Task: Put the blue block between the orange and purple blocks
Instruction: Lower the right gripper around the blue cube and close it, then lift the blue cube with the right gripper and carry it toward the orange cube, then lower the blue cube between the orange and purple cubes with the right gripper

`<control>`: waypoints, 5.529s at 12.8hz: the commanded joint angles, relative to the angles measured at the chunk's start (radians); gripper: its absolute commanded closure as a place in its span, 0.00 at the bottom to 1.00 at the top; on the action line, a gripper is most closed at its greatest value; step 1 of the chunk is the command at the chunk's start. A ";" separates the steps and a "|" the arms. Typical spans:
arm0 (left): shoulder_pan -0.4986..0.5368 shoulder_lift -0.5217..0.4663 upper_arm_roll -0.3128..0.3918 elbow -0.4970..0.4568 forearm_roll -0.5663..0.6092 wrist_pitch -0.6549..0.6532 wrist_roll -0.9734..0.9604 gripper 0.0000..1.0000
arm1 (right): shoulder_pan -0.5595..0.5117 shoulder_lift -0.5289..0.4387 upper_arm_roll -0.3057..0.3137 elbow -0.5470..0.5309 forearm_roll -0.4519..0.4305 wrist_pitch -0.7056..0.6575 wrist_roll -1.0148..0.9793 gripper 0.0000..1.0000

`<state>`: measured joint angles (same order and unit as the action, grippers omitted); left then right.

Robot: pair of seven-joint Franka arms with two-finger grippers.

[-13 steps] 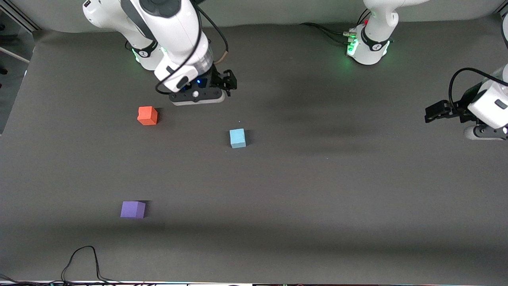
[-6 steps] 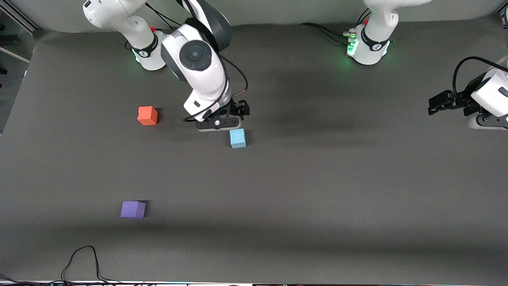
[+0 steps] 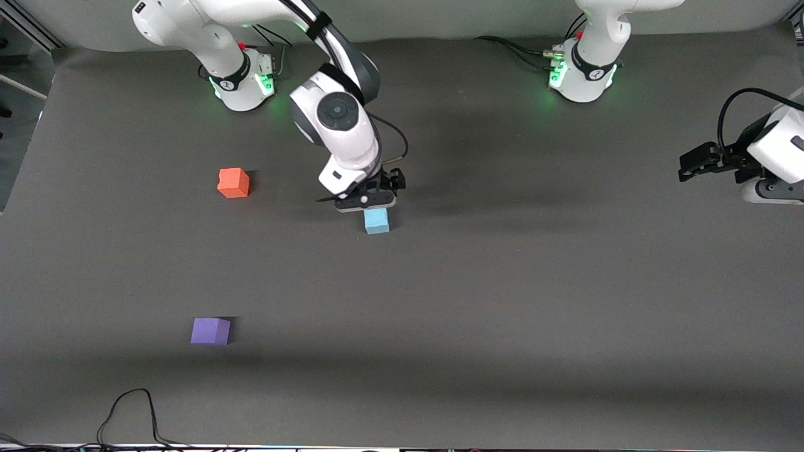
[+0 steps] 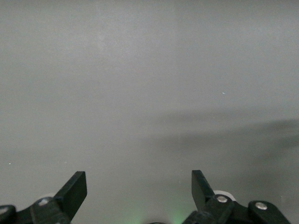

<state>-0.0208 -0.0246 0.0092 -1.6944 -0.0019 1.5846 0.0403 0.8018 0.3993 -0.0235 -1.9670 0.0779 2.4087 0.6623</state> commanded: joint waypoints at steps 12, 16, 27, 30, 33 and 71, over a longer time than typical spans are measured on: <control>-0.024 -0.020 0.011 -0.008 0.020 -0.012 0.066 0.00 | 0.019 0.223 -0.023 -0.004 -0.017 0.267 -0.112 0.00; -0.022 -0.021 0.012 -0.007 0.020 -0.014 0.066 0.00 | 0.010 0.243 -0.024 0.019 -0.046 0.267 -0.150 0.00; -0.021 -0.021 0.012 -0.007 0.020 -0.012 0.062 0.00 | 0.002 0.259 -0.056 0.049 -0.046 0.265 -0.293 0.00; -0.021 -0.021 0.012 -0.007 0.020 -0.012 0.058 0.00 | -0.004 0.257 -0.058 0.065 -0.044 0.259 -0.290 0.00; -0.022 -0.021 0.012 -0.005 0.020 -0.012 0.050 0.00 | -0.010 0.253 -0.056 0.103 -0.035 0.198 -0.290 0.00; -0.013 -0.001 0.015 0.028 0.019 -0.012 0.052 0.00 | -0.227 -0.265 -0.599 -0.111 0.057 -0.337 -0.875 0.90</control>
<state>-0.0277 -0.0251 0.0216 -1.6751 0.0066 1.5819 0.0895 0.5671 0.0824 -0.6199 -2.0423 0.0783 1.9940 -0.2127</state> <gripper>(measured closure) 0.000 0.467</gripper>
